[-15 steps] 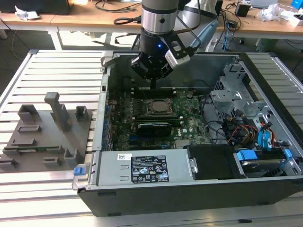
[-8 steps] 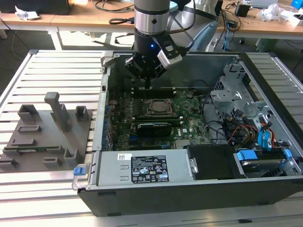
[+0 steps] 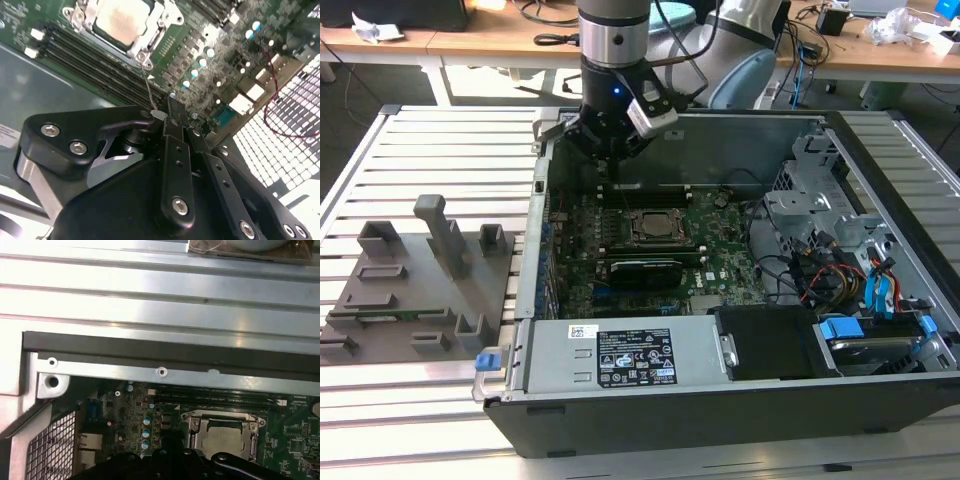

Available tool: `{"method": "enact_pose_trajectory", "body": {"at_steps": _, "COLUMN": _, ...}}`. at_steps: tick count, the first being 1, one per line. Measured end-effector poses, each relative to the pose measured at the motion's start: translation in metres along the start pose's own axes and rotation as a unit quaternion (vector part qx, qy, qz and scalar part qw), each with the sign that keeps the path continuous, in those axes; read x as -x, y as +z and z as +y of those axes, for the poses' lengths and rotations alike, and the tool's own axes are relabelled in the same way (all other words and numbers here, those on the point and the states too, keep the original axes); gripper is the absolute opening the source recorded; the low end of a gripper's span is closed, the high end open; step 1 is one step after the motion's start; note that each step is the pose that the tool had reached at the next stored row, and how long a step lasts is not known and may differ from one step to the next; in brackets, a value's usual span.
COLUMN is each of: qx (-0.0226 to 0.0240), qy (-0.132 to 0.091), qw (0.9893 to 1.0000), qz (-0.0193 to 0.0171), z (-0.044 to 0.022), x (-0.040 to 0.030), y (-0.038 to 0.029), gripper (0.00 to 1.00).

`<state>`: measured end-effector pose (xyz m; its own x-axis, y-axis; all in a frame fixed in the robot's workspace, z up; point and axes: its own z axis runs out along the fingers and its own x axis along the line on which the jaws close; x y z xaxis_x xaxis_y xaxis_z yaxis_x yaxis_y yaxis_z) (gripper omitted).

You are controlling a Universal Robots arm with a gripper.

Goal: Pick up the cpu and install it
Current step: 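Install the first cpu locking lever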

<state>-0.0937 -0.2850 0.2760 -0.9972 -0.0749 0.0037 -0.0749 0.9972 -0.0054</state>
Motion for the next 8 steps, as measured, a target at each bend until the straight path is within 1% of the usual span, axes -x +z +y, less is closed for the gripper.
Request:
{"method": "enact_pose_trajectory", "body": {"at_steps": 1, "qx": 0.0, "qy": 0.0, "qw": 1.0, "qz": 0.0001, "z": 0.0024, "x": -0.0029, "y": 0.0008, "gripper": 0.11}}
{"method": "enact_pose_trajectory", "body": {"at_steps": 2, "qx": 0.0, "qy": 0.0, "qw": 1.0, "qz": 0.0, "z": 0.0045, "x": -0.0044, "y": 0.0021, "gripper": 0.11}}
{"method": "enact_pose_trajectory", "body": {"at_steps": 3, "qx": 0.0, "qy": 0.0, "qw": 1.0, "qz": 0.0, "z": 0.0062, "x": -0.0045, "y": 0.0054, "gripper": 0.11}}
{"method": "enact_pose_trajectory", "body": {"at_steps": 5, "qx": 0.0, "qy": 0.0, "qw": 1.0, "qz": 0.0, "z": 0.0072, "x": -0.0043, "y": 0.0089, "gripper": 0.11}}
{"method": "enact_pose_trajectory", "body": {"at_steps": 6, "qx": 0.0, "qy": 0.0, "qw": 1.0, "qz": 0.0, "z": 0.0075, "x": -0.0043, "y": 0.0121, "gripper": 0.11}}
{"method": "enact_pose_trajectory", "body": {"at_steps": 8, "qx": -0.0003, "qy": 0.0, "qw": 1.0, "qz": 0.0001, "z": 0.0076, "x": -0.0042, "y": 0.0131, "gripper": 0.11}}
